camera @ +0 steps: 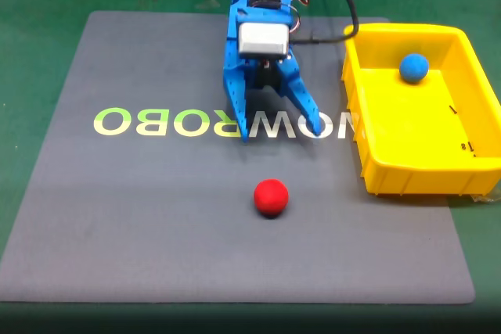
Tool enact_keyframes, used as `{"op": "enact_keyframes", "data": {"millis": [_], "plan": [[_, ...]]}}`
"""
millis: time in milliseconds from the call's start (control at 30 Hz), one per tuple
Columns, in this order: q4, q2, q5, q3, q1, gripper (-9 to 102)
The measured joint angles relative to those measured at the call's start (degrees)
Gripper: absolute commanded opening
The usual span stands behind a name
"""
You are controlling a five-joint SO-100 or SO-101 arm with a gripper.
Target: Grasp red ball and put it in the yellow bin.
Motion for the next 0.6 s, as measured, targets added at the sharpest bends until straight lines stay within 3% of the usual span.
{"op": "enact_keyframes", "data": {"millis": [267,600], "plan": [[8.44,-8.53,-4.13,-12.22,0.35,44],[11.34,-19.16,-5.89,-26.19,0.35,44]]}}
